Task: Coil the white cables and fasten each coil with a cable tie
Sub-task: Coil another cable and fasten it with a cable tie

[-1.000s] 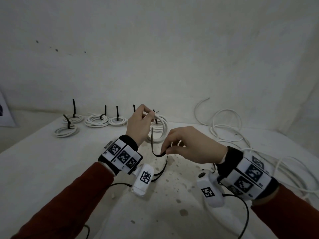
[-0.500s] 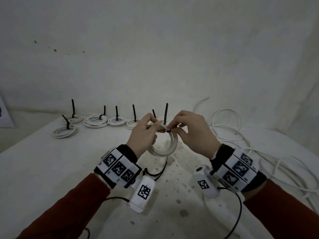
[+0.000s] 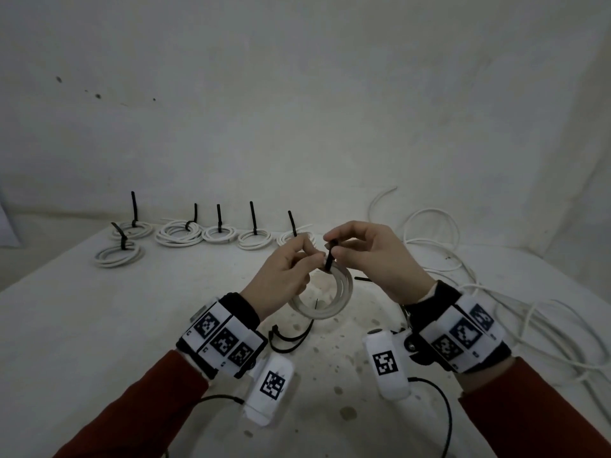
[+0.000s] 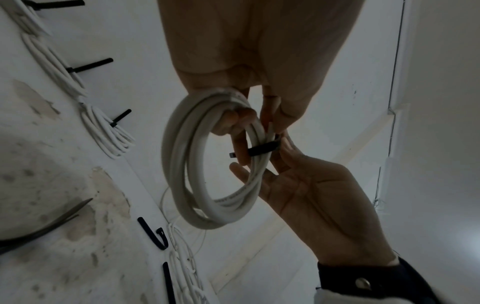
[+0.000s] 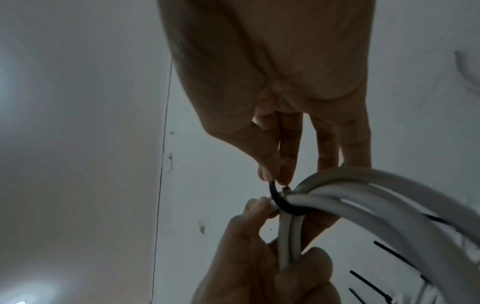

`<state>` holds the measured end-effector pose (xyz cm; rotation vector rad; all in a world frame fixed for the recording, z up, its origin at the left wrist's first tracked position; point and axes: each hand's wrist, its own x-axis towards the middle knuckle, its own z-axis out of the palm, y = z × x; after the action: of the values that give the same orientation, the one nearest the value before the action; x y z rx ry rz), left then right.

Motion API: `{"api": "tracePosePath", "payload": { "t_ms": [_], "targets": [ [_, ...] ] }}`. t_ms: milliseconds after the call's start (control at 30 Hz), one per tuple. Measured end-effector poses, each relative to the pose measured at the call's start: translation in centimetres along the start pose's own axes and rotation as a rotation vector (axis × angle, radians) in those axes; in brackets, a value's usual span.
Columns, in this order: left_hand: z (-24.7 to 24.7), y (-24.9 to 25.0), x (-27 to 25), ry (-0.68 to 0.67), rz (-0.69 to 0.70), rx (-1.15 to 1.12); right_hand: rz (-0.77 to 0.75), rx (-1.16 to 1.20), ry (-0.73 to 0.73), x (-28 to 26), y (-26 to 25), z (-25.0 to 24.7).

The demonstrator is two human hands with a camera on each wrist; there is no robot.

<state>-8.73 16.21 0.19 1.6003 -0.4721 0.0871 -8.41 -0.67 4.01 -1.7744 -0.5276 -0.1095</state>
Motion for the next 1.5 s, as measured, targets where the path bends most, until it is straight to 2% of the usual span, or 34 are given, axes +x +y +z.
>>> {"api": "tracePosePath", "payload": {
  "t_ms": [133, 267, 300, 367, 433, 500, 533, 633, 733, 967, 1100, 1300, 1500],
  "targets": [
    [0.3, -0.1, 0.1, -0.022, 0.029, 0.005, -0.019, 0.022, 0.017, 0.0, 0.1, -0.3],
    [0.5, 0.0, 0.8, 0.032, 0.066, 0.015, -0.047, 0.015, 0.033, 0.4, 0.3, -0.6],
    [0.6, 0.1, 1.1, 0.05, 0.065, -0.014, -0.059, 0.018, 0.082, 0.7, 0.4, -0.6],
    [0.6, 0.2, 1.6, 0.075, 0.059, -0.097, -0.043, 0.062, 0.277, 1.5, 0.9, -0.9],
    [0.6, 0.3, 2.2, 0.078, 0.049, -0.162, 0.103, 0.206, 0.429, 2.3, 0.9, -1.4],
    [0.7, 0.1, 2.6, 0.054, 0.044, -0.192, 0.239, 0.395, 0.377, 2.7, 0.8, -1.6],
    [0.8, 0.0, 2.7, 0.041, 0.045, -0.199, 0.249, 0.448, 0.337, 2.8, 0.8, -1.7],
    [0.9, -0.4, 2.9, 0.018, 0.06, -0.19, 0.153, 0.471, 0.35, 2.8, 0.9, -1.5],
    [0.5, -0.9, 3.1, 0.022, 0.073, -0.155, 0.063, 0.345, 0.38, 3.0, 1.5, -1.6],
    [0.0, -1.1, 3.2, 0.043, 0.123, -0.131, -0.062, -0.073, 0.282, 3.4, 2.2, -1.8],
    [0.0, -1.0, 3.2, 0.047, 0.132, -0.127, -0.105, -0.133, 0.282, 3.5, 2.1, -1.9],
    [0.0, -0.5, 3.1, 0.04, 0.121, -0.14, -0.177, -0.103, 0.311, 3.5, 2.2, -2.0],
    [-0.3, -0.5, 3.0, 0.008, 0.089, -0.109, -0.18, -0.155, 0.288, 3.2, 2.0, -2.0]
  ]
}}
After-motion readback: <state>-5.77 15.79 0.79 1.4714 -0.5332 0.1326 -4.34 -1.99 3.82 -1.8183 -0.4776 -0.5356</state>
